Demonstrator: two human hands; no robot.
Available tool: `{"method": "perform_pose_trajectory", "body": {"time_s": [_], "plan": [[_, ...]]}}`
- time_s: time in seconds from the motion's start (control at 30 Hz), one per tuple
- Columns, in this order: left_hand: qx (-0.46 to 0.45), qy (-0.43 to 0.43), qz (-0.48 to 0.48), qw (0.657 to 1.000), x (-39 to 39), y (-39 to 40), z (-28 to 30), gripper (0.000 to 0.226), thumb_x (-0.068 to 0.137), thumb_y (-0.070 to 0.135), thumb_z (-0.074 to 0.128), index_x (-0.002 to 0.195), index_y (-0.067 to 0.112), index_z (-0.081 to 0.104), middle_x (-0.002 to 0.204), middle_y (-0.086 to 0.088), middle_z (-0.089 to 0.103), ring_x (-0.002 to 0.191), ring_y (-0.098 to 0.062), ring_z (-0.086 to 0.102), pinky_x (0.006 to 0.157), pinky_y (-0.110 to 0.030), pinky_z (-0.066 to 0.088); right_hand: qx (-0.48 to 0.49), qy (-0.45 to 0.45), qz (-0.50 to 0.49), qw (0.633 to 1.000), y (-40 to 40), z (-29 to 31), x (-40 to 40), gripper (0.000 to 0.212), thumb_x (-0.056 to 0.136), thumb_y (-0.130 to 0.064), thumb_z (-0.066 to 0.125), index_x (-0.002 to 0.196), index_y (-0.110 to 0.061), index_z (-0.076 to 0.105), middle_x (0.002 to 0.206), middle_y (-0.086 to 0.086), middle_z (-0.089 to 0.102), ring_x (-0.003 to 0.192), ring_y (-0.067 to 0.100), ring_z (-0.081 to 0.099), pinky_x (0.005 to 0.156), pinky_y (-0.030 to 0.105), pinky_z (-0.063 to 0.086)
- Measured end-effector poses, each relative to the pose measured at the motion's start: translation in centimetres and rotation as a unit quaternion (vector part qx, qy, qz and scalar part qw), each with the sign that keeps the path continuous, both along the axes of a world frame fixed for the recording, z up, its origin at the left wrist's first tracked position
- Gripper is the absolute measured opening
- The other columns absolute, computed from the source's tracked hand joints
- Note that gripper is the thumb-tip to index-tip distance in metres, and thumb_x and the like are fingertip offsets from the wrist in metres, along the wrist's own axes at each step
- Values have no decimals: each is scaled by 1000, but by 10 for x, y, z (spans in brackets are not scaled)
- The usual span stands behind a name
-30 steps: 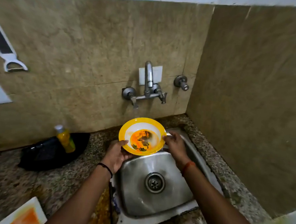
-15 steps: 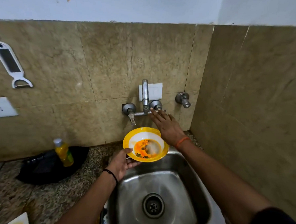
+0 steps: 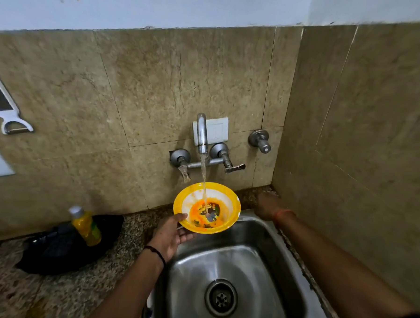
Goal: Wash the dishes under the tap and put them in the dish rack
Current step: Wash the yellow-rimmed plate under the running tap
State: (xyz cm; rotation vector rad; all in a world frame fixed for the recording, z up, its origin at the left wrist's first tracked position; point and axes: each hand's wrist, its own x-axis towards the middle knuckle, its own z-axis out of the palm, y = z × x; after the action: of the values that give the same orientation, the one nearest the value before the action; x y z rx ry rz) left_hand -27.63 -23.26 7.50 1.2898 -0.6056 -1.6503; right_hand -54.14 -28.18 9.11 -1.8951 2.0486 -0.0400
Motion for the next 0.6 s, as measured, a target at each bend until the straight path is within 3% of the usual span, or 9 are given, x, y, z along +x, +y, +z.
{"method": "perform_pose_trajectory", "body": {"time_s": [0.1, 0.2, 0.33, 0.4, 0.5, 0.53, 0.6], "plan": [[9, 3, -5, 1000, -6, 0, -4, 30, 95, 11, 49, 124, 2, 49, 90, -14, 64, 78, -26, 63, 51, -31, 59, -156, -108, -25, 982, 14, -7, 8, 61, 96, -26, 51, 148, -3, 30, 152, 19, 36, 139, 31, 37, 114, 38, 32], [16, 6, -13, 1000, -14, -2, -8, 31, 95, 10, 48, 125, 2, 50, 90, -14, 64, 78, -26, 63, 47, -29, 57, -296, -72, 81, 949, 34, -2, 40, 66, 99, -43, 42, 152, -7, 25, 158, 14, 27, 147, 26, 26, 121, 38, 17], [15, 18, -7, 1000, -19, -2, -11, 33, 95, 9, 46, 125, -4, 50, 76, -14, 67, 63, -25, 65, 41, -28, 54, -163, 0, 314, 935, 62, -20, 76, 65, 96, -59, 35, 149, -21, 34, 158, 6, 30, 148, 19, 22, 121, 37, 10], [16, 13, -1, 1000, -16, -2, -13, 33, 95, 9, 46, 125, -4, 51, 80, -16, 65, 66, -27, 62, 39, -28, 52, -134, 91, 296, 941, 59, -25, 78, 75, 92, -68, 32, 151, -23, 29, 159, 6, 26, 148, 22, 19, 120, 45, 8], [11, 6, -5, 1000, -14, -3, -15, 26, 96, 9, 46, 120, 1, 52, 87, -16, 63, 74, -29, 61, 44, -31, 56, -90, 144, 194, 966, 59, -26, 82, 103, 80, -82, 31, 154, -13, 15, 160, 12, 20, 149, 29, 14, 120, 54, 0], [9, -2, -11, 1000, -13, -3, -16, 25, 96, 9, 46, 120, 3, 52, 86, -15, 63, 74, -28, 61, 47, -32, 57, -72, 129, 203, 968, 64, -30, 91, 107, 77, -84, 31, 154, -11, 14, 160, 15, 19, 149, 32, 13, 120, 54, 1], [6, -23, -21, 1000, -11, -4, -17, 25, 96, 8, 46, 120, 4, 53, 84, -13, 63, 73, -26, 61, 53, -35, 57, -35, -8, 246, 969, 77, -40, 107, 102, 76, -82, 40, 153, -18, 20, 158, 12, 26, 147, 32, 21, 120, 47, 15]]}}
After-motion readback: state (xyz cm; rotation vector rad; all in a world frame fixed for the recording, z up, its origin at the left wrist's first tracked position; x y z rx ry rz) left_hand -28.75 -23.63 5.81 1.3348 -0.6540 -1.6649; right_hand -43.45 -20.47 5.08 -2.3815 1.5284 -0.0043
